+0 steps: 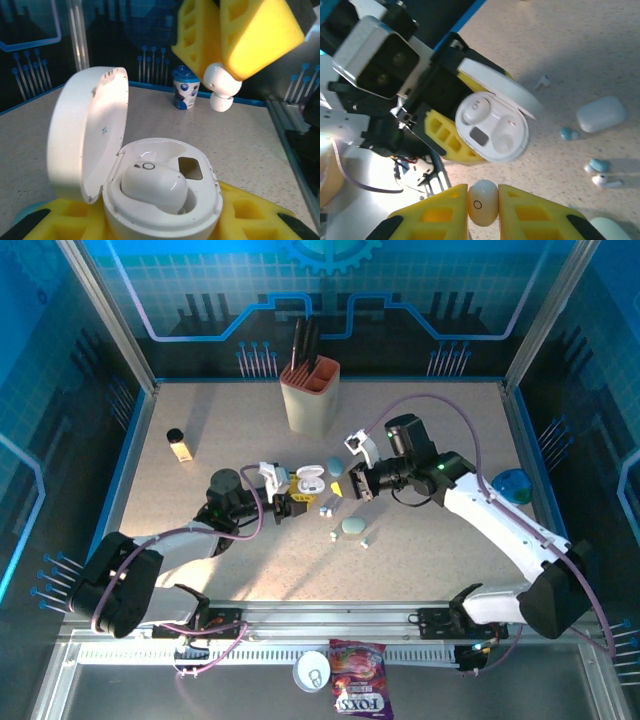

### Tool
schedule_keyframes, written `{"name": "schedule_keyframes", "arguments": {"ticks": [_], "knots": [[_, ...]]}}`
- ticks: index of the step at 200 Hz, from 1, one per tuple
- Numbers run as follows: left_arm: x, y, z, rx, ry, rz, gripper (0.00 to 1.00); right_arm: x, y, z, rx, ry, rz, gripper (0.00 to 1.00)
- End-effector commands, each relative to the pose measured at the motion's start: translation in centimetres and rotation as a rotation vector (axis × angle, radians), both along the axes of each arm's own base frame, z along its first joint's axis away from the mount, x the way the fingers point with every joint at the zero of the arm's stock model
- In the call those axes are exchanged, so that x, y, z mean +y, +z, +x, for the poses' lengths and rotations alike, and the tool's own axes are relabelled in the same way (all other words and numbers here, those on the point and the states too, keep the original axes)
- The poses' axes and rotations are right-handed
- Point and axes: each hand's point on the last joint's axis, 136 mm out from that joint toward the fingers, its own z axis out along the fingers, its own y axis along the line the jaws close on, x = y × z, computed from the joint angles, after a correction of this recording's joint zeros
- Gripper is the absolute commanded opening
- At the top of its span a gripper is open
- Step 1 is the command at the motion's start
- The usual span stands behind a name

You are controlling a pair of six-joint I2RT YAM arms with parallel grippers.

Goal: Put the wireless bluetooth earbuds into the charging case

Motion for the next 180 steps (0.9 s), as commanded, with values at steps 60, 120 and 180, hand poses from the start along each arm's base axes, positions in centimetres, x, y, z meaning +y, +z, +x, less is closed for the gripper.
{"name": "schedule_keyframes", "arguments": {"ticks": [60, 120, 180], "knots": [[-2.0, 1.6, -1.9, -0.019, -0.149, -0.033, 0.22, 2.4, 2.1, 0.3, 0.011, 0.096, 0.092, 0.20], [-1.8, 2.5, -1.0, -0.029, -0.093, -0.061, 0.22, 1.7, -0.2, 0.8, 0.026, 0.063, 0.010, 0.20], [-1.9, 2.9, -0.6, -0.028, -0.083, -0.077, 0.22, 1.6, -1.4, 1.2, 0.026, 0.048, -0.030, 0.20]]}}
